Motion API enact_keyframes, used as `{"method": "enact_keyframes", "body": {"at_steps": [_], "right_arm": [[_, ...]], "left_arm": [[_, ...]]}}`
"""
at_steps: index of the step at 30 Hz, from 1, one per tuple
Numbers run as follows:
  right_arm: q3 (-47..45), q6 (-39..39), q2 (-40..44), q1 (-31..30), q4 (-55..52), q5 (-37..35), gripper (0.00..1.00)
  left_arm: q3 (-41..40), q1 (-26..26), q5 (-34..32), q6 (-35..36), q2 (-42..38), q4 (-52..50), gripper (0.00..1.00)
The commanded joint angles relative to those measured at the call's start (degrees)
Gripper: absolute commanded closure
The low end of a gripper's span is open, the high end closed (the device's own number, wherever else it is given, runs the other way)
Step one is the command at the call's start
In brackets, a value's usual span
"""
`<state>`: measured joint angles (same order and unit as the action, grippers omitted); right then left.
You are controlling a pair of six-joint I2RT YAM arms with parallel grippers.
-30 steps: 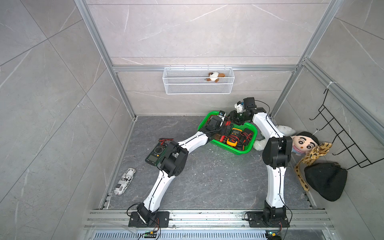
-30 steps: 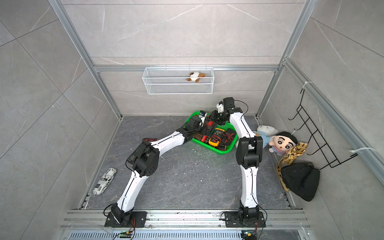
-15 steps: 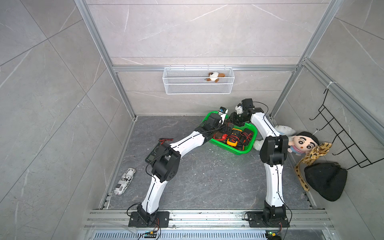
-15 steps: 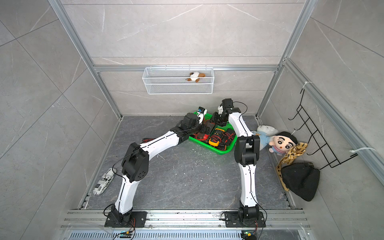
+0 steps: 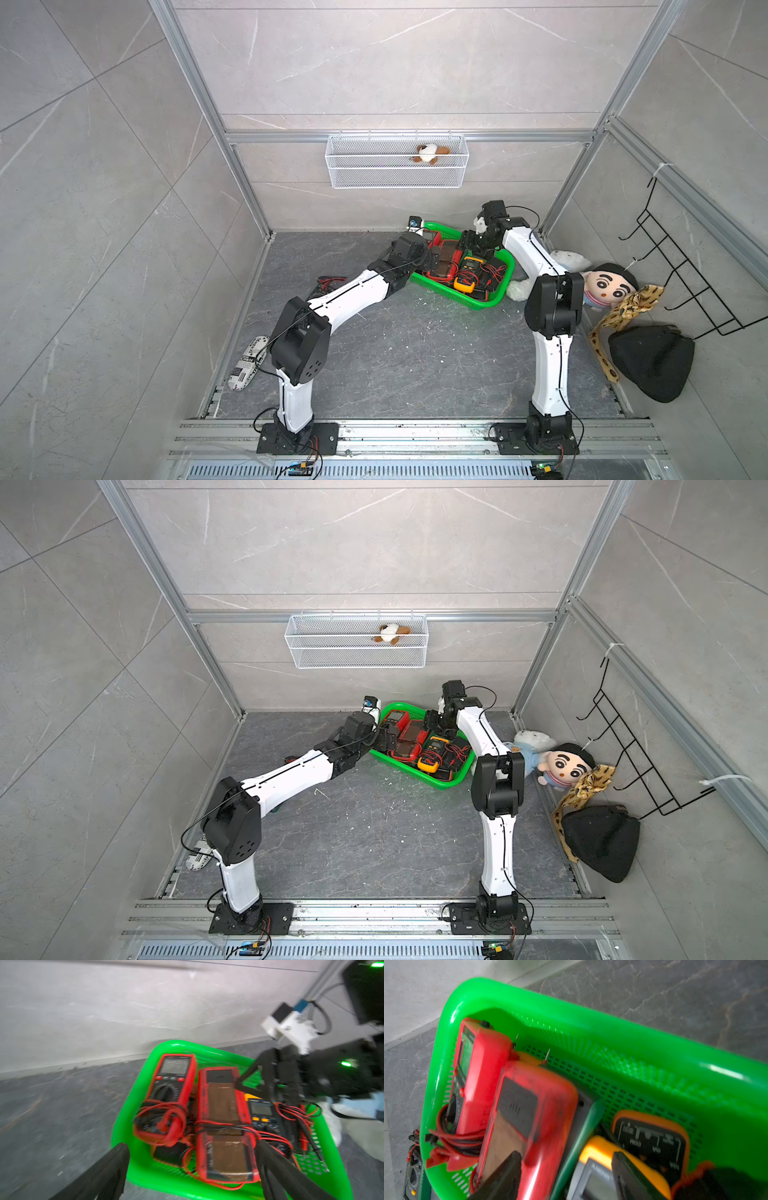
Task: Put the multimeter into the basket
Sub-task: Place the multimeter in the basket, then pick up the multimeter from the center of the board, then adjust the multimeter in the basket.
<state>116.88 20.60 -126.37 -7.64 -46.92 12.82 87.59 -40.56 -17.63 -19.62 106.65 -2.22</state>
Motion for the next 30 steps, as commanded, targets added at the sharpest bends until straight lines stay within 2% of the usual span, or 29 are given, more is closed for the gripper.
{"method": "enact_keyframes", "body": {"at_steps": [1,5,9,12,18,25,30], "right_arm": [[-4.73,1.94,5.47,-1.38,-0.67,-2.73,0.33],[-10.19,2.47,9.84,-3.05,0.78,-3.54,0.42],[-13.99,3.34,12.30,-4.43,1.11,-3.56,0.50],[-15.90,3.81,13.15,-5.50,1.45,-3.42,0.58],[-17.12,4.66,12.57,-7.51,2.02,-2.95,0.68],[-17.12,4.82,12.09,-8.43,2.11,-3.61,0.67],[-17.01,4.02,13.39,-8.50,1.61,-5.58,0.51]], "left_arm": [[-0.45,4.43,-7.46,-7.66,-4.38,-9.51,0.01],[-0.48,11.54,-7.37,-11.53,-3.72,-22.73,0.00],[-0.31,18.08,-8.27,-11.53,-1.44,-33.01,0.01],[-0.03,21.78,-9.35,-9.80,0.93,-37.41,0.02],[0.99,25.20,-9.72,-5.00,5.40,-40.91,0.02],[1.54,27.16,-6.56,4.81,10.17,-44.37,0.02],[0.58,29.23,-3.32,10.26,10.43,-44.47,0.02]]}}
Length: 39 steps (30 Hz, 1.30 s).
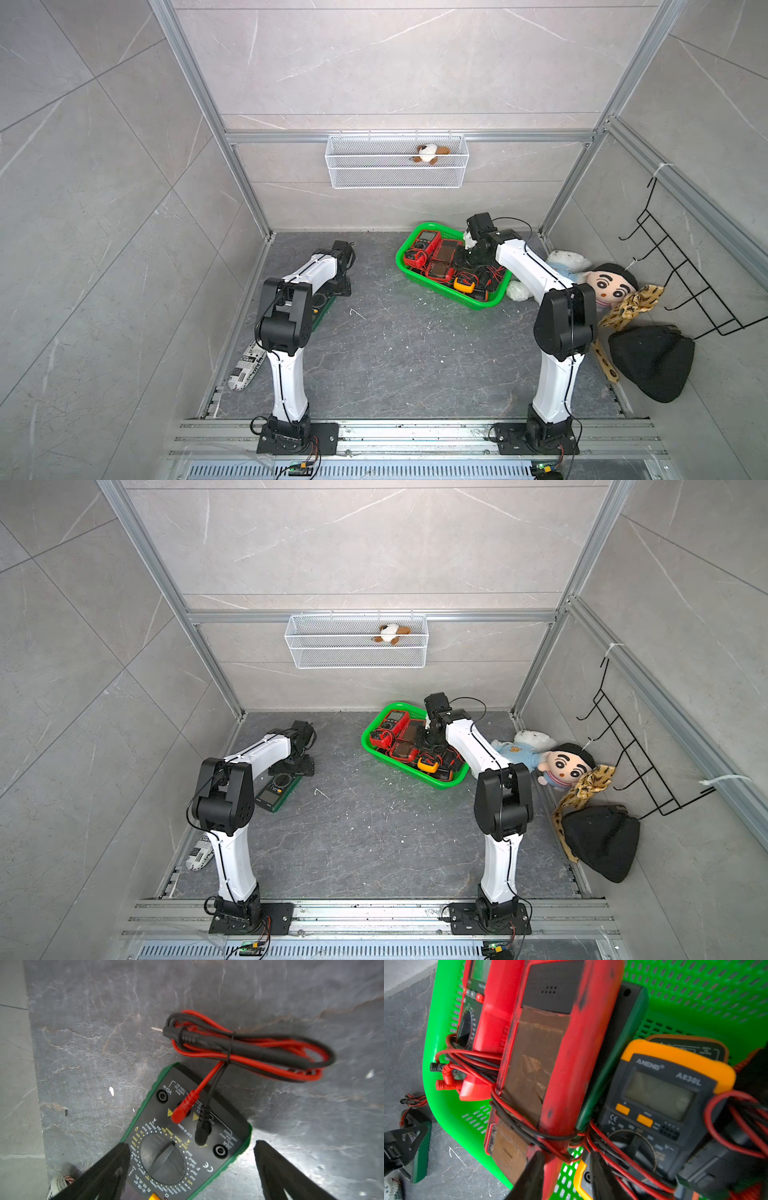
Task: Put the multimeter into the basket
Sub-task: Adjust the multimeter in the basket.
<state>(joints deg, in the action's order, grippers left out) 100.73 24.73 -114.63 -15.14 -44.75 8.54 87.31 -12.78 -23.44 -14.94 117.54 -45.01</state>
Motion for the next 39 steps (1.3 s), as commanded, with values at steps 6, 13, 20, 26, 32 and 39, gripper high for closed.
{"method": "enact_keyframes", "body": {"at_steps": [6,13,20,26,32,39], "right_arm": [[-1.00,-0.56,2.82,-0.98,-1.37,-3.23,0.27],[-1.32,-0.91,4.22,-1.03,-2.50,-5.90,0.00],[-1.55,-1.15,6.23,-0.97,-3.42,-8.84,0.00],[-1.30,-1.09,8.26,-0.98,-4.85,-12.41,0.00],[-0.95,-1.26,10.35,-0.98,-6.00,-14.93,0.00],[-0.36,-1.53,11.77,-0.98,-6.76,-16.34,0.00]], "left_arm": [[0.06,4.89,8.23,11.25,-0.73,-2.04,0.02],[0.45,8.68,15.88,16.76,0.15,-3.75,0.02],[0.77,10.40,16.32,18.68,1.13,-4.98,0.02],[0.41,11.01,15.85,20.71,2.23,-6.04,0.02],[-0.22,11.63,16.20,22.24,4.75,-5.71,0.02],[-0.65,11.72,17.88,21.34,6.65,-4.22,0.02]]}}
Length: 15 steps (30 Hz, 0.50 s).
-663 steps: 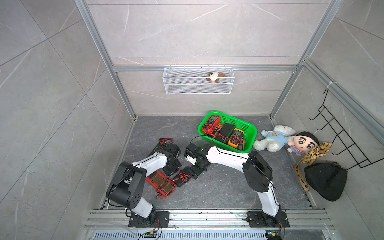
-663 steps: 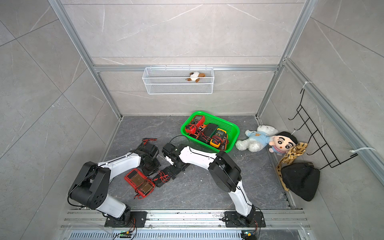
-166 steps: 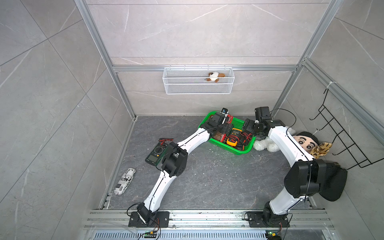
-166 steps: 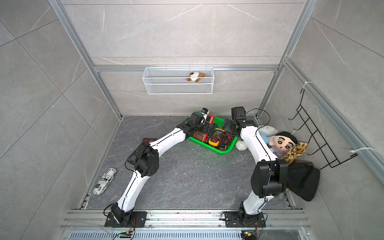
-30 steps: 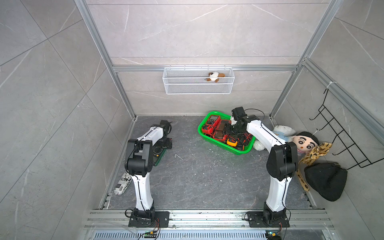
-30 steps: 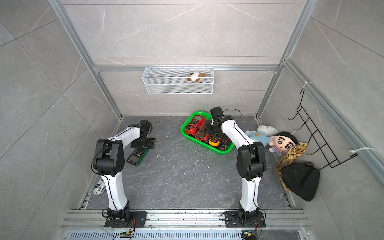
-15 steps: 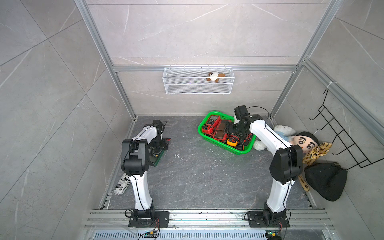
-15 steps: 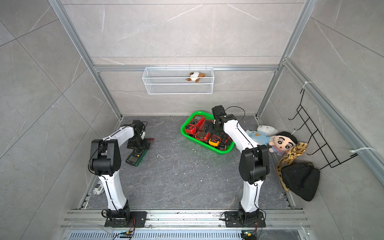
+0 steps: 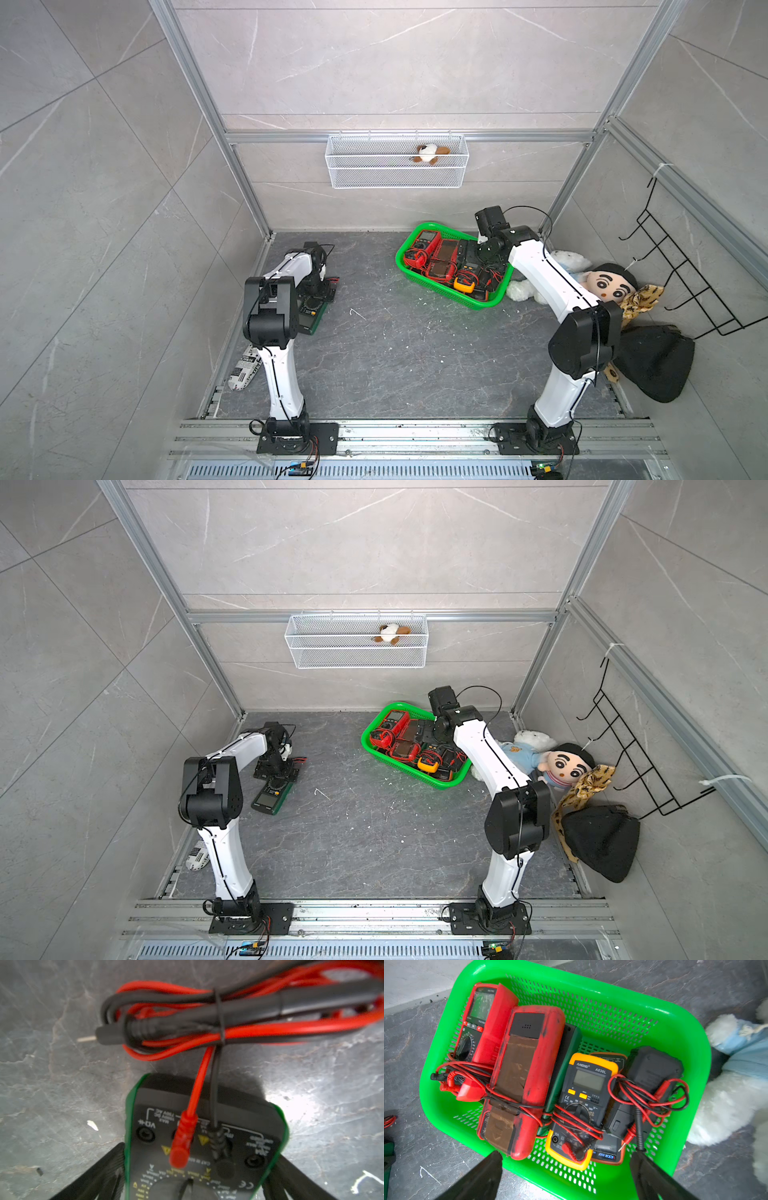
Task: Put the multimeter into the basket
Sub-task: Adjust the multimeter in the basket.
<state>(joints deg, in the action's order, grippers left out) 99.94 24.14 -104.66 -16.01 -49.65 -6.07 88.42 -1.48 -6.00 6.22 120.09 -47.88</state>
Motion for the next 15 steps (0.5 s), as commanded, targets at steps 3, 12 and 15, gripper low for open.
{"method": "enact_keyframes", "body": {"at_steps": [3,12,15], "right_arm": [[0.61,-0.86,1.80,-0.16,-1.90,-1.76,0.00],[-2.02,-0.41,3.01,-0.16,1.79,1.67,0.00],[-6.32,0.01,5.47,-0.22,6.83,5.85,0.00]], "left_arm": [[-2.14,0.42,0.78,-1.23,4.26,-0.52,0.11],[-1.77,-0.23,6.99,-11.05,-2.52,4.35,0.89],[-1.08,-1.56,7.51,-16.27,-6.78,6.61,0.94]]}}
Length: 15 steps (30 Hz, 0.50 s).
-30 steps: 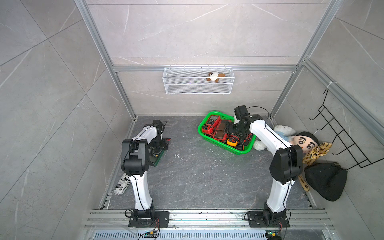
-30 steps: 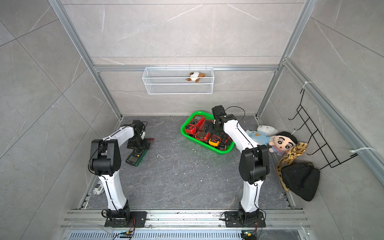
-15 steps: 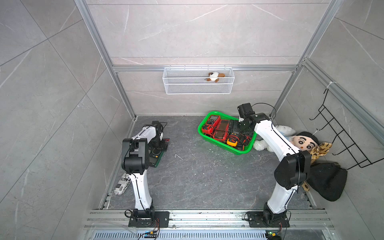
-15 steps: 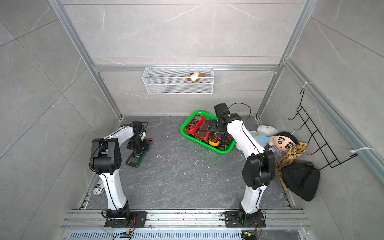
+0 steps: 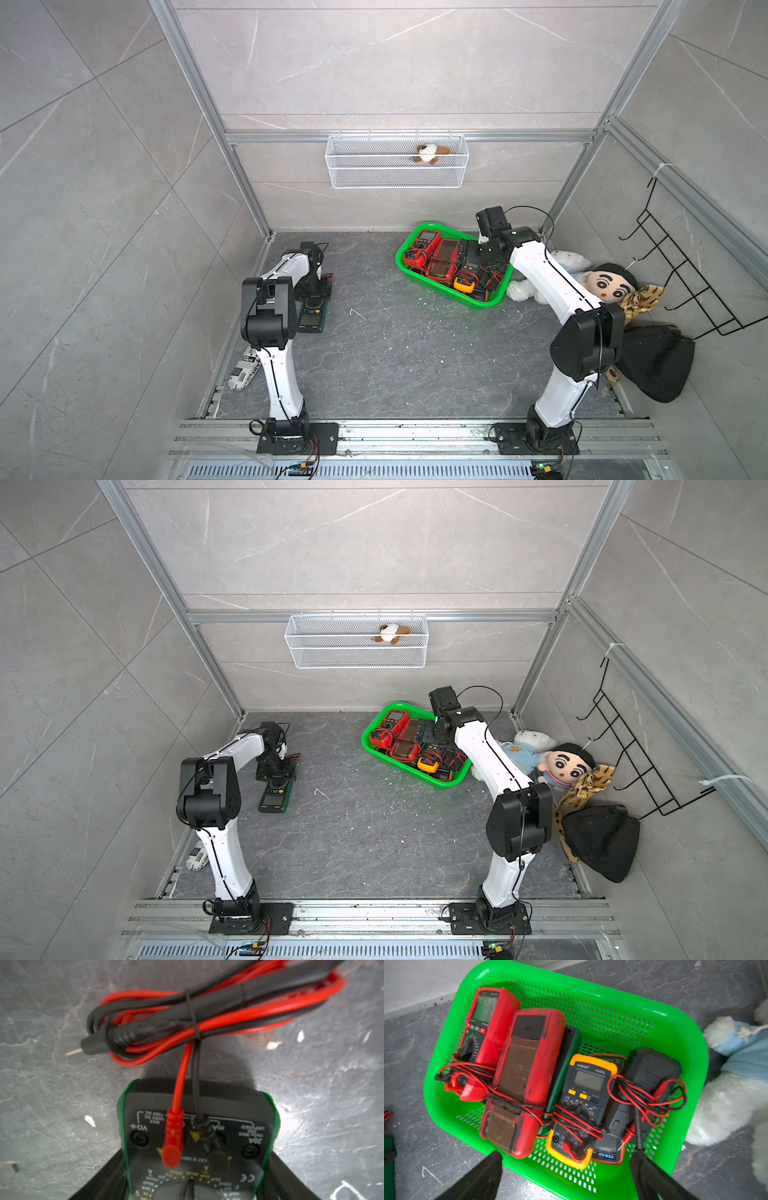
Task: Put the multimeter into the basket
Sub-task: Adjust the multimeter in the basket.
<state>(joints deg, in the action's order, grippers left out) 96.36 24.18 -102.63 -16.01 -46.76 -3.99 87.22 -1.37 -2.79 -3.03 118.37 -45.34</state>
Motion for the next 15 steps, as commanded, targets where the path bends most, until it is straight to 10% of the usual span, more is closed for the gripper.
{"method": "enact_keyframes", "body": {"at_steps": [1,15], "right_arm": [[-4.54,0.05,4.48,-0.29,6.50,5.54,0.00],[-19.98,-1.78,11.38,-4.77,25.82,23.65,0.09]], "left_arm": [[0.23,-2.24,4.62,-9.08,-6.46,5.14,0.95],[9.45,-15.64,6.69,-26.71,-11.28,14.43,1.00]]}}
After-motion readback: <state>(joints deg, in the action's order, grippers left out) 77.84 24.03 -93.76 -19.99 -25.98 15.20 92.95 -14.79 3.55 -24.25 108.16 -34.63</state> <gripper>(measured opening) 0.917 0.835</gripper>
